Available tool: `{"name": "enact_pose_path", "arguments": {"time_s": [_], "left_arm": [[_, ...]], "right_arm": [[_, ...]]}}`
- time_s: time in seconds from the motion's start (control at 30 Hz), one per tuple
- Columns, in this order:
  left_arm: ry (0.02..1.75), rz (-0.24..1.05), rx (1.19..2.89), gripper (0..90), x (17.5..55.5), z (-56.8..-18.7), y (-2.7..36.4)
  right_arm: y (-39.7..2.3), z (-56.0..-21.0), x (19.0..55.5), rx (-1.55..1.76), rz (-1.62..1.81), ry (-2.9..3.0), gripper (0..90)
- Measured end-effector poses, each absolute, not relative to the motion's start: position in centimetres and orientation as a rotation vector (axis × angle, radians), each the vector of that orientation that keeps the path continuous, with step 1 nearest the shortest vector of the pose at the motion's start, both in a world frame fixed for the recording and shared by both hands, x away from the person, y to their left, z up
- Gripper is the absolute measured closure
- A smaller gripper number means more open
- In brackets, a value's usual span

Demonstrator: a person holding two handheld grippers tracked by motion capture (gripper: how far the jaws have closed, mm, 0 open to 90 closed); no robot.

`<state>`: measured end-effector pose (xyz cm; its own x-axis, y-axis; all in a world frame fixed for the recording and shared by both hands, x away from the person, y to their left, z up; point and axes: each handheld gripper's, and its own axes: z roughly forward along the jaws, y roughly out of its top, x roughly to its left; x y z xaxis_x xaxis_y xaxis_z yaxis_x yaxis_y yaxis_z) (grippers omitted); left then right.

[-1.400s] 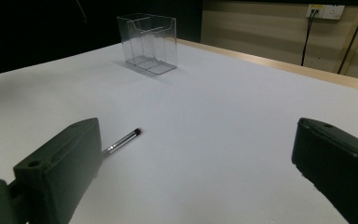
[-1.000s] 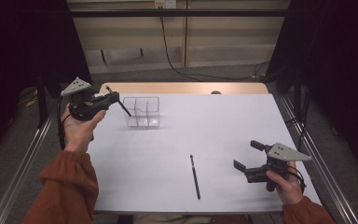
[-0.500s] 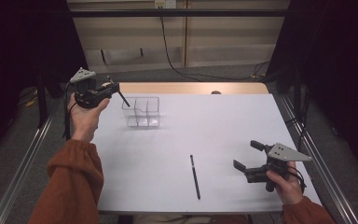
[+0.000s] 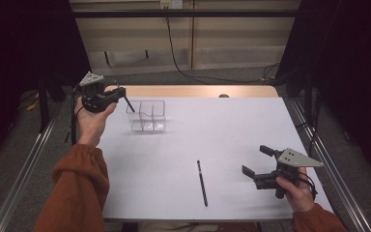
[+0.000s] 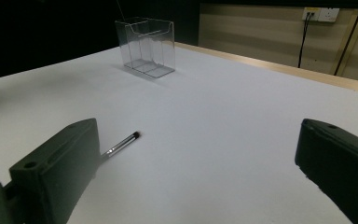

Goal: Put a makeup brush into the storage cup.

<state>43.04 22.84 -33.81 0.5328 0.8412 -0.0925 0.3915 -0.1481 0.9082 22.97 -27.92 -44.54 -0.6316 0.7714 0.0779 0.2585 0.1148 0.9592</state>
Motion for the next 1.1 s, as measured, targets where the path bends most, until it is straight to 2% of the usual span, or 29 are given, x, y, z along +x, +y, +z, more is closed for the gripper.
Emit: {"name": "enact_pose_path", "arguments": {"time_s": [1.1], "left_arm": [[1.095,0.513,1.834,83.8,44.4,-37.6,22.0]], "right_arm": [[-27.9,-44.6,23.0,0.999,1.538,1.961,0.0]]}}
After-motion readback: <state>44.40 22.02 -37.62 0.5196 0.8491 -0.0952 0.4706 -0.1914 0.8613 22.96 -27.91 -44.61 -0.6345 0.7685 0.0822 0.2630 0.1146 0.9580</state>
